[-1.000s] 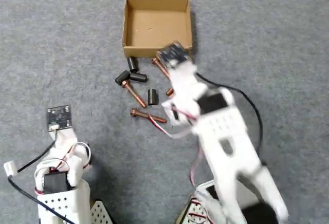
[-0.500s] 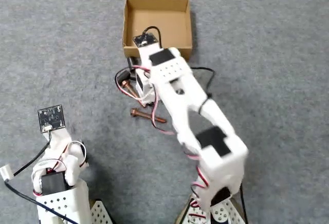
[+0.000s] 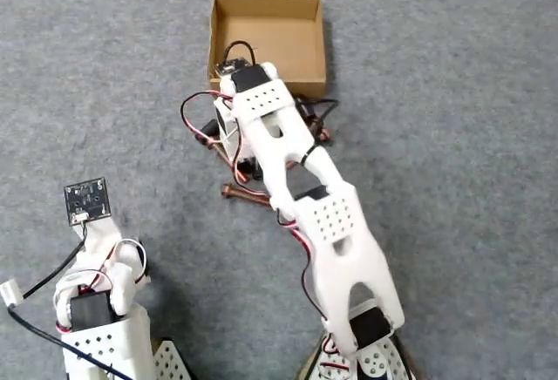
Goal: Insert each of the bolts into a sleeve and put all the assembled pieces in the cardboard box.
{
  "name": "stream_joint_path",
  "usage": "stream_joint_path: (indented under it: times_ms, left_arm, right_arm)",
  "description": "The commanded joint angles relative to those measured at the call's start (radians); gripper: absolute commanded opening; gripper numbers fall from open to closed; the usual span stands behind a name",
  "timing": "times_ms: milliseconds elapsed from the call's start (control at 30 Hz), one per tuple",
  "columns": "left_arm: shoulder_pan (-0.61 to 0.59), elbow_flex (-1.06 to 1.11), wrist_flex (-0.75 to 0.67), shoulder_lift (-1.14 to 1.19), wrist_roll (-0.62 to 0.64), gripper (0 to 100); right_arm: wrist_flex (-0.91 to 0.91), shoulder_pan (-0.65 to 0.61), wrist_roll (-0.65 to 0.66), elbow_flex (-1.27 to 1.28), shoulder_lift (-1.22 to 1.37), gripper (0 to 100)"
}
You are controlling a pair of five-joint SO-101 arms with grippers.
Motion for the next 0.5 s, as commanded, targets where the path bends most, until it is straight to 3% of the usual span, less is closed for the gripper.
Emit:
stream_joint_path:
  times_ms: [0, 200, 367, 467]
  left_arm:
    - [-0.012, 0.011, -0.017, -0.008, 0.000, 2]
    - [-0.012, 0.011, -0.017, -0.008, 0.000, 2]
    - [-0.012, 0.011, -0.018, -0.008, 0.000, 2]
    - [-0.012, 0.011, -0.018, -0.008, 0.000, 2]
  right_arm:
    - [0.037, -0.005, -0.014, -0.162, 0.054, 18.1]
    - [0.041, -0.004, -0.035, -0.211, 0.143, 17.8]
    - [0.043, -0.004, -0.083, -0.208, 0.148, 5.1]
    - [0.048, -0.004, -0.083, -0.206, 0.147, 4.4]
